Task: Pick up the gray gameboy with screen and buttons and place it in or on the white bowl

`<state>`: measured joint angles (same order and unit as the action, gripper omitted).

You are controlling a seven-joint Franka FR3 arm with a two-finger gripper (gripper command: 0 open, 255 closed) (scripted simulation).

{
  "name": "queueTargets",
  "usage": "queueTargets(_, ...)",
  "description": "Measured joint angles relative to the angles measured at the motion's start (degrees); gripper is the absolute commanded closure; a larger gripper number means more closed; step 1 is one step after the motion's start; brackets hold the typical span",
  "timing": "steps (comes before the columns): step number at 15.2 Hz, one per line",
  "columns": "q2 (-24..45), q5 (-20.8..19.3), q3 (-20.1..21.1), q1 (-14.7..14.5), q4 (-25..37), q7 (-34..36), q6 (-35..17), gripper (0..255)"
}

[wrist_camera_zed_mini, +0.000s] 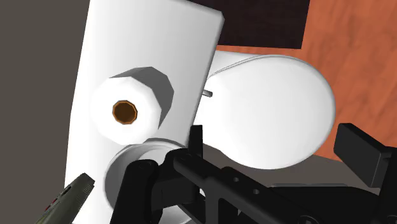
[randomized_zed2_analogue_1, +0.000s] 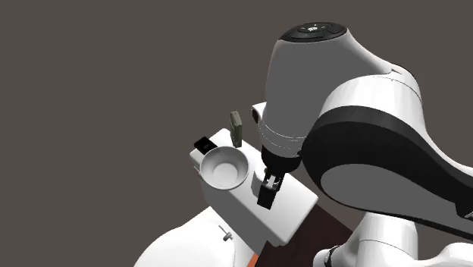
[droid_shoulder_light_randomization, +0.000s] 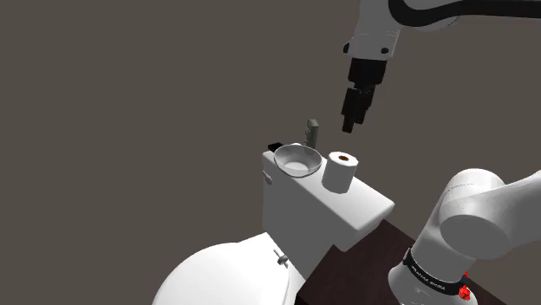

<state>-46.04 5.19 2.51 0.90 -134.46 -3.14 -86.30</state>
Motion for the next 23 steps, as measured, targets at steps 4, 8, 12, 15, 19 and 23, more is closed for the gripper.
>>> queueTargets(4,3.58,-1.02,-1.03,1.16,0.8,-0.36,-2.89,0)
queueTargets(8,9.18,-2.5,-2.73,3.09,1.22,-0.67,-8.33,0)
queueTargets(12,15.94,-3.8,-4.66,4.96,3.84,-0.98,-12.85,0)
queueTargets(15,20.85,-4.43,-5.95,6.16,5.67,-0.99,-16.23,0)
queueTargets(19,27.39,-5.06,-8.04,7.84,9.48,-1.43,-19.37,0)
queueTargets(23,35.31,-4.94,-9.82,9.19,14.61,-1.56,-22.62,0)
